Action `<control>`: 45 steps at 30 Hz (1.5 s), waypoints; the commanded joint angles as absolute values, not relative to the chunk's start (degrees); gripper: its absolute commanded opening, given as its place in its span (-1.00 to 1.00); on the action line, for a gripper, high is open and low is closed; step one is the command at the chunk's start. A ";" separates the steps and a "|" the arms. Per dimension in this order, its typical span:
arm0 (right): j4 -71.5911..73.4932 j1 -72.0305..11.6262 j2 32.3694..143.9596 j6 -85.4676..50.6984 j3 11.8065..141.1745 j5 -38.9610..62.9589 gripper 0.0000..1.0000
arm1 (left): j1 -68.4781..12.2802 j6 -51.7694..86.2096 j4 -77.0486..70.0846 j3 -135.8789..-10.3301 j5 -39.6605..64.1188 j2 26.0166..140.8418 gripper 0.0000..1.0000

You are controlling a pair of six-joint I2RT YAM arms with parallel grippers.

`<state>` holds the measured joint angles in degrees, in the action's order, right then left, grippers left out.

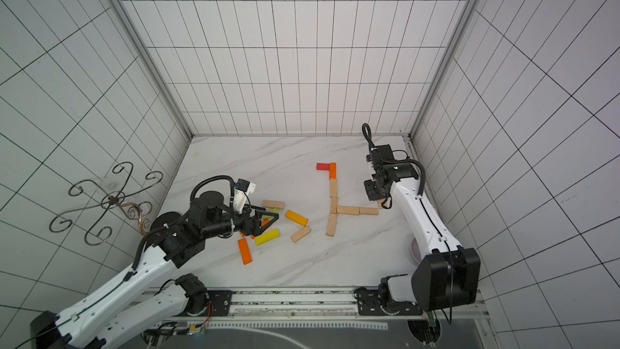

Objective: Assemble a giraffe with building blocks
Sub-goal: Assemble the building block at the center of the board.

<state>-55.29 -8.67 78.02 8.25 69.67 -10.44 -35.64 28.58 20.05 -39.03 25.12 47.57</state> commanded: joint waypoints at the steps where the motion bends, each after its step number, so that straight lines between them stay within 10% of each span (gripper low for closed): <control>1: -57.41 -7.48 78.25 13.42 64.49 -8.22 -1.00 | -35.37 25.30 20.55 -40.40 26.90 48.33 0.82; 29: -50.28 -7.38 92.46 13.03 49.16 -7.02 -1.00 | -37.09 21.09 18.46 -40.25 24.10 45.97 0.90; 37: -51.48 -7.38 93.60 13.45 49.63 -5.14 -0.23 | -37.08 21.12 18.50 -40.35 23.74 45.97 0.90; 45: -52.01 -7.38 91.62 13.36 49.39 -5.49 -0.39 | -36.96 21.18 18.46 -40.39 24.08 46.23 0.90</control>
